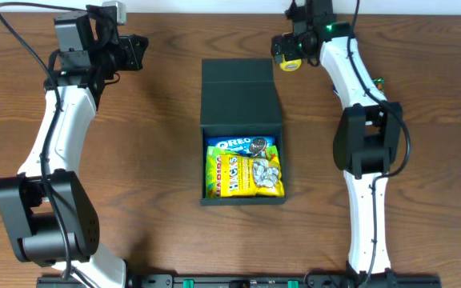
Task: Pack container
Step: 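Move right gripper to the yellow can and grasp it, then carry the yellow can to the box and place it inside, then move right gripper right toward the blue candy bar, then grasp the green Milo KitKat bar with the right gripper, then carry the KitKat bar left and drop it into the box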
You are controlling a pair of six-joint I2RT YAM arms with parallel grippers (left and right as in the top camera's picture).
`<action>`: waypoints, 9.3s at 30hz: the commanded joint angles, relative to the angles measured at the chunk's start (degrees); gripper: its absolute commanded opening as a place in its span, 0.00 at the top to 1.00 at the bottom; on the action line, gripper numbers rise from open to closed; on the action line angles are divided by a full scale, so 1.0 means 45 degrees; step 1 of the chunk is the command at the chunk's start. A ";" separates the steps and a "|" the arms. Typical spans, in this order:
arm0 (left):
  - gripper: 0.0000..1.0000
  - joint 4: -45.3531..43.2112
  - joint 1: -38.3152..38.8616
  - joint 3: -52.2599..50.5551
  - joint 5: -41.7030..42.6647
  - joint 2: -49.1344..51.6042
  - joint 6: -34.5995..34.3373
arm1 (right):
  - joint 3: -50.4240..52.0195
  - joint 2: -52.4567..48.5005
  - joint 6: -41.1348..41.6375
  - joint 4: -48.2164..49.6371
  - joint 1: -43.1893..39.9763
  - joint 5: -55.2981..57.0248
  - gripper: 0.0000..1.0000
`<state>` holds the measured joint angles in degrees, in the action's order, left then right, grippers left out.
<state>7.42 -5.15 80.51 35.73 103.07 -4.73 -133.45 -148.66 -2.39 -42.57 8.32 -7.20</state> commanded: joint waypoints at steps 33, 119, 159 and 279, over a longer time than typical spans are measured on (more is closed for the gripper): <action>0.93 -0.0087 0.0000 0.0291 -0.0733 -0.0165 -0.0083 | 0.0335 -0.0583 -0.0248 -0.0418 0.0272 0.0835 0.23; 0.94 0.7368 0.0733 0.0291 0.0593 -0.0170 0.1360 | 1.4139 1.0151 1.0180 0.1642 0.8529 -0.0413 0.08; 0.94 0.6149 0.0733 0.0291 0.0588 -0.0170 0.2764 | 1.3590 1.2570 0.0685 0.0340 -0.2506 0.4653 0.01; 0.93 0.2535 0.0661 0.0291 0.0583 -0.0170 0.2681 | 0.9360 0.8947 -0.0136 0.1783 -0.4711 -0.2856 0.99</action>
<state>19.27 -1.91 80.60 37.76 103.07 7.51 -88.40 -114.48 2.83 -34.52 -14.11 -11.31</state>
